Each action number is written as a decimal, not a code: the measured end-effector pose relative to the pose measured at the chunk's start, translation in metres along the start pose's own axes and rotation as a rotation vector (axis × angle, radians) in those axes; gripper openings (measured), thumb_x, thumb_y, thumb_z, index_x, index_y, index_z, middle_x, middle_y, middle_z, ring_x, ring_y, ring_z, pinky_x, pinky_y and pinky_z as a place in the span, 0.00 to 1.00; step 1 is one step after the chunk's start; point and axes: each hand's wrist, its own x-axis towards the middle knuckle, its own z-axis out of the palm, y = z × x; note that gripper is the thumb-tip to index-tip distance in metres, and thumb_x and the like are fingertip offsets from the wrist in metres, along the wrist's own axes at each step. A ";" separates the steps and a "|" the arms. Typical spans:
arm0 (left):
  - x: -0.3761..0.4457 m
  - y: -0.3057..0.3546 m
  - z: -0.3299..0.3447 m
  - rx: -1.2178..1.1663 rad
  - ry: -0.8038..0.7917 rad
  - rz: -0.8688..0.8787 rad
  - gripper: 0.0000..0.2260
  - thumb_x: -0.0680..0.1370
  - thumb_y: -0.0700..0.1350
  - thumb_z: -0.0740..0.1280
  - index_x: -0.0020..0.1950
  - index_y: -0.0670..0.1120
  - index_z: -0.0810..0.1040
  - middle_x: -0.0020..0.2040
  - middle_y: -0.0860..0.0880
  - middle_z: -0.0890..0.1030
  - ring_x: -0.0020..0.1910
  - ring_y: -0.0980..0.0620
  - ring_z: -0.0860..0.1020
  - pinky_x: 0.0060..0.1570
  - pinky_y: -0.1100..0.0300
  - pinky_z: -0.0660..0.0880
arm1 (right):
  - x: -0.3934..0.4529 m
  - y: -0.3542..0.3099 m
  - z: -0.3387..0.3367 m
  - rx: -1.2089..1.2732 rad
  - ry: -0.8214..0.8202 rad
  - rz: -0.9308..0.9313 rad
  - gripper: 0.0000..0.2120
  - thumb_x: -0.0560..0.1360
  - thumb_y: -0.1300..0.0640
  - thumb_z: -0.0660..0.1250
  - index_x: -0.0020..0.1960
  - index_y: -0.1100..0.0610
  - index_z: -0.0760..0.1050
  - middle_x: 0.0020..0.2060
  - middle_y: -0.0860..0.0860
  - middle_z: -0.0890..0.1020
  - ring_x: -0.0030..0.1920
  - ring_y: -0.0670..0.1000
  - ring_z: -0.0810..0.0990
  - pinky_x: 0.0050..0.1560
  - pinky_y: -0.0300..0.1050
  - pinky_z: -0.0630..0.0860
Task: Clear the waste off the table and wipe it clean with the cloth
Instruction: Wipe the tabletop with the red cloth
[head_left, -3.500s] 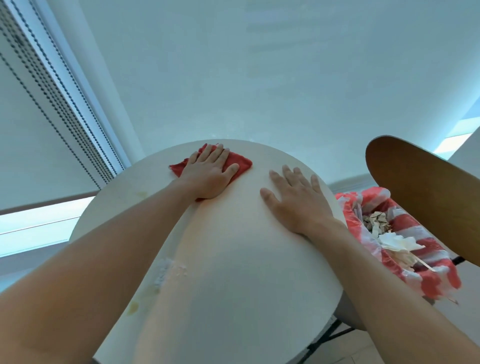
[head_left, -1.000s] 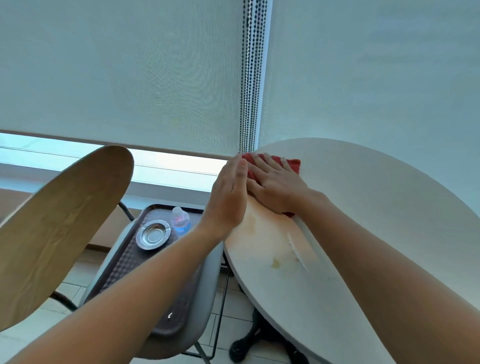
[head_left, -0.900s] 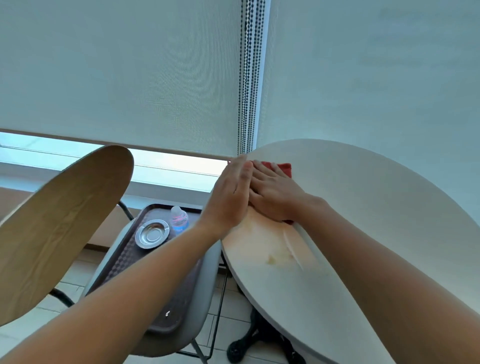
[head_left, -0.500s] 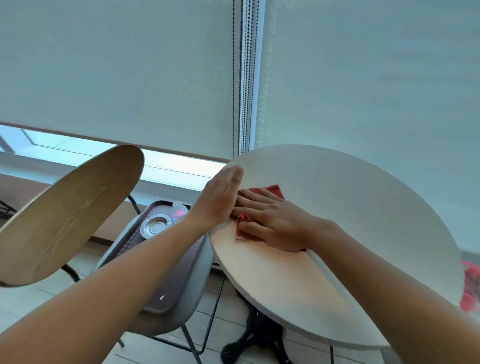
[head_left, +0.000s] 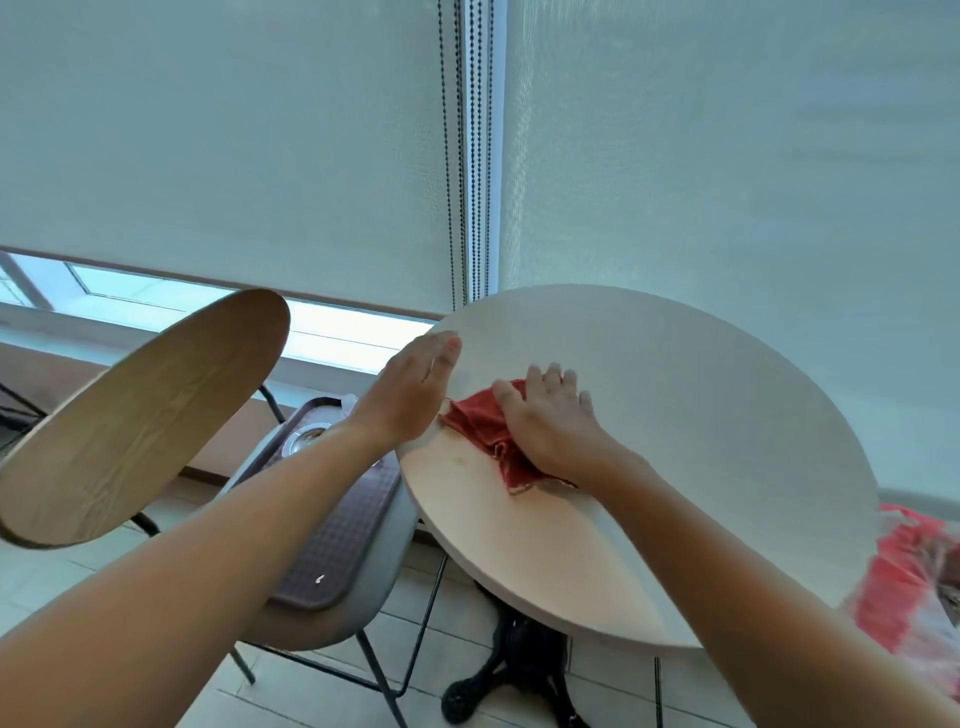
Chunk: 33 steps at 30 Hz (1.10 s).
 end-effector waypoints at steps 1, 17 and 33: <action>0.003 -0.002 -0.001 0.003 -0.002 0.010 0.23 0.85 0.55 0.49 0.73 0.44 0.71 0.71 0.46 0.74 0.71 0.51 0.69 0.66 0.64 0.60 | 0.005 -0.006 0.006 -0.035 0.007 0.032 0.36 0.82 0.37 0.41 0.82 0.59 0.42 0.81 0.59 0.41 0.80 0.58 0.36 0.78 0.58 0.35; 0.054 -0.027 -0.013 0.056 -0.171 0.214 0.21 0.85 0.55 0.54 0.74 0.48 0.70 0.73 0.50 0.72 0.72 0.55 0.68 0.70 0.64 0.59 | -0.002 -0.022 0.013 -0.553 -0.135 -0.675 0.33 0.84 0.36 0.45 0.81 0.47 0.36 0.81 0.47 0.40 0.79 0.43 0.34 0.79 0.46 0.35; 0.034 -0.019 0.020 0.162 -0.270 0.414 0.24 0.84 0.57 0.50 0.78 0.50 0.63 0.78 0.52 0.64 0.79 0.55 0.55 0.78 0.57 0.48 | -0.056 -0.058 0.033 0.018 0.181 0.457 0.43 0.79 0.30 0.38 0.80 0.58 0.33 0.80 0.57 0.35 0.78 0.54 0.29 0.78 0.58 0.33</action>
